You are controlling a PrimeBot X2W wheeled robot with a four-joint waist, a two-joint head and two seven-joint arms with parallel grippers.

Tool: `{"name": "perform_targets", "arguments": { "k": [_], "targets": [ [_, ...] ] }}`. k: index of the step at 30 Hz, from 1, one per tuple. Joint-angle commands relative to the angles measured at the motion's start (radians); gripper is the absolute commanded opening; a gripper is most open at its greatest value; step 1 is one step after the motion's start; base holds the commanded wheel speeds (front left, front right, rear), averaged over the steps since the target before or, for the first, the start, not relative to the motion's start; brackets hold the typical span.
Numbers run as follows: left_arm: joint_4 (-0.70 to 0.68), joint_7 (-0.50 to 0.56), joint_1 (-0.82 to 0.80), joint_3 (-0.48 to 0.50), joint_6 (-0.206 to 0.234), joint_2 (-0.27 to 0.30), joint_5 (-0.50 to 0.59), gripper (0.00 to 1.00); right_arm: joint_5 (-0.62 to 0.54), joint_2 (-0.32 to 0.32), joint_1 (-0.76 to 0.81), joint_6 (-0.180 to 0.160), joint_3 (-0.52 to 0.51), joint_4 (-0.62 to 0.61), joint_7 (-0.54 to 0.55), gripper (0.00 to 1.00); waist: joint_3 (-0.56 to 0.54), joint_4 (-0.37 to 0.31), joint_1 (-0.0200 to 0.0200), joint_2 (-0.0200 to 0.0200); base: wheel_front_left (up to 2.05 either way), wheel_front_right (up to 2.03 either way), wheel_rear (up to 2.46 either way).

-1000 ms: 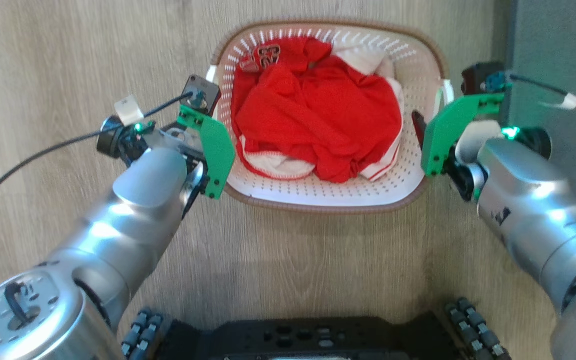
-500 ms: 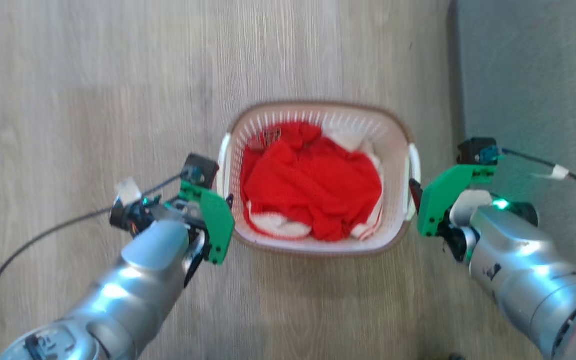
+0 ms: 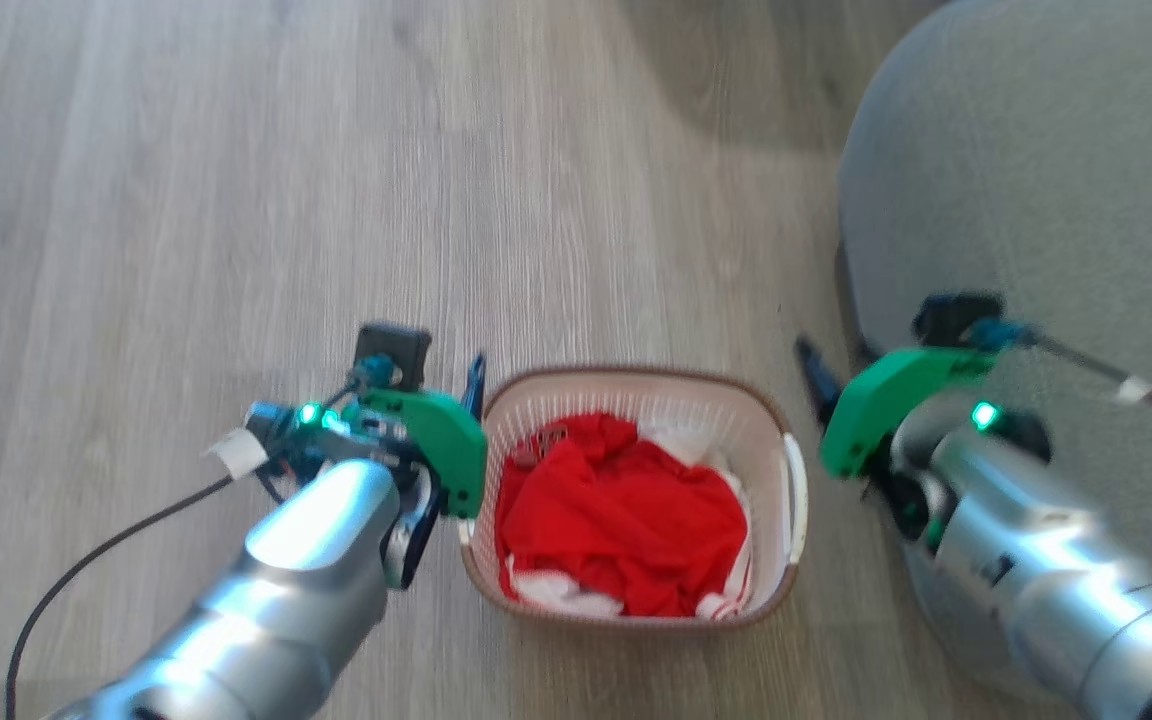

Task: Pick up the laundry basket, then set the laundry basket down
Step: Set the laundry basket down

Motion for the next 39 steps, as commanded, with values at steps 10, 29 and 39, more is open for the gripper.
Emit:
{"name": "perform_targets", "arguments": {
  "k": [10, 29, 39],
  "targets": [
    [-0.584, -0.013, 0.267, 0.44, 0.175, 0.126, 0.414, 1.0, -0.579, -0.054, 0.212, 0.007, -0.557, -0.393, -0.014, 1.0, -0.131, -0.009, 0.0001, -0.0001, 0.0, 0.0, 0.0],
    [-0.937, -0.013, 0.643, 0.764, 0.032, 0.0, 0.731, 1.0, -0.992, 0.127, 0.697, 0.007, -0.937, -0.895, -0.014, 1.0, -0.183, -0.009, 0.0001, -0.0001, 0.0, 0.0, 0.0],
    [-0.953, -0.013, 0.672, 0.826, -0.024, -0.025, 0.75, 1.0, -1.038, 0.138, 0.721, 0.007, -0.948, -0.911, -0.014, 1.0, -0.183, -0.019, 0.0001, -0.0001, 0.0, 0.0, 0.0]
  ]
}}
